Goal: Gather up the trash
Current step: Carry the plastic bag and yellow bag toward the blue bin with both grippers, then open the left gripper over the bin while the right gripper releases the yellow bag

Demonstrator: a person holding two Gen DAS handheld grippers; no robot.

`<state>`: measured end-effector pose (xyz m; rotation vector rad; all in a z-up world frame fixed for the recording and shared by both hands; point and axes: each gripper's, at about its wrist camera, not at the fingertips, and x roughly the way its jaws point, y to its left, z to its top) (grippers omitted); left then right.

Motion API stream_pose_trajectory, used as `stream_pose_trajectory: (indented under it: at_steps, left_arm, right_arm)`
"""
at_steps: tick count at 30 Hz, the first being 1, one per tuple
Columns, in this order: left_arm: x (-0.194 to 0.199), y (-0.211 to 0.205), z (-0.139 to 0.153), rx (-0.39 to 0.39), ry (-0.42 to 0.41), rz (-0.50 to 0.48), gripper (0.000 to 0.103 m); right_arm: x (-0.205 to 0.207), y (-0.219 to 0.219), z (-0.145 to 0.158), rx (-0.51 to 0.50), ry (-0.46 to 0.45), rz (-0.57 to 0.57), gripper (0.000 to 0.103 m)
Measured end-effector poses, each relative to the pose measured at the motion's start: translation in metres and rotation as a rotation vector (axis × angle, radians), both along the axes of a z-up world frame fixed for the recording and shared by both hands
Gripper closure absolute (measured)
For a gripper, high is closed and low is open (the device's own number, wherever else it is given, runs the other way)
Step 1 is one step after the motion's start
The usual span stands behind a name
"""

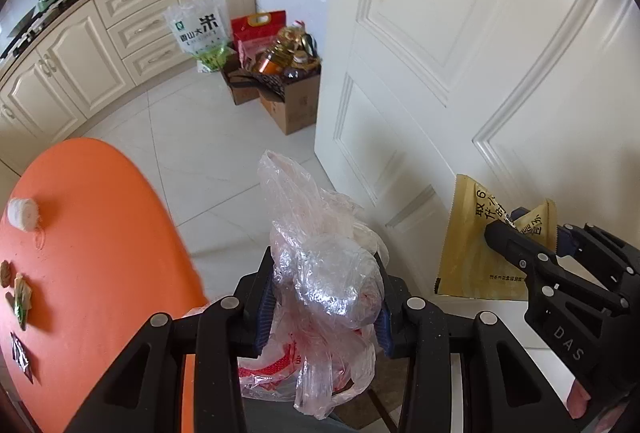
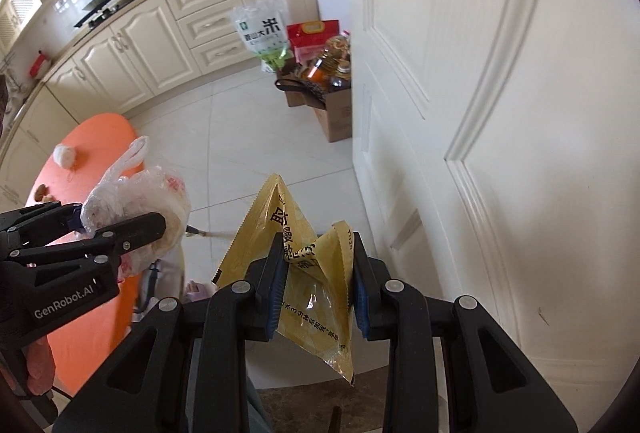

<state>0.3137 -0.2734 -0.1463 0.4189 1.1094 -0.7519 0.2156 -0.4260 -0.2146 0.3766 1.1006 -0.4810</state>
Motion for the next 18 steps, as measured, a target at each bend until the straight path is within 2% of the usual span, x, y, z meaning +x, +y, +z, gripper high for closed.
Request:
stream_pose_trajectory:
  at_steps: [6, 13, 15, 18]
  left_arm:
    - [0.011, -0.058, -0.03, 0.065, -0.007, -0.036, 0.066]
    - [0.037, -0.126, -0.075, 0.162, 0.043, -0.011, 0.051]
    - [0.04, -0.137, -0.081, 0.18, 0.056, -0.002, 0.049]
    - [0.048, -0.147, -0.085, 0.186, 0.074, -0.002, 0.04]
  right_arm:
    - [-0.013, -0.018, -0.017, -0.001, 0.025, -0.05, 0.074]
    - [-0.018, -0.032, -0.029, 0.01, 0.048, -0.068, 0.074]
    - [-0.019, -0.034, -0.032, 0.015, 0.054, -0.068, 0.074]
    - [-0.018, -0.036, -0.037, 0.025, 0.059, -0.074, 0.074]
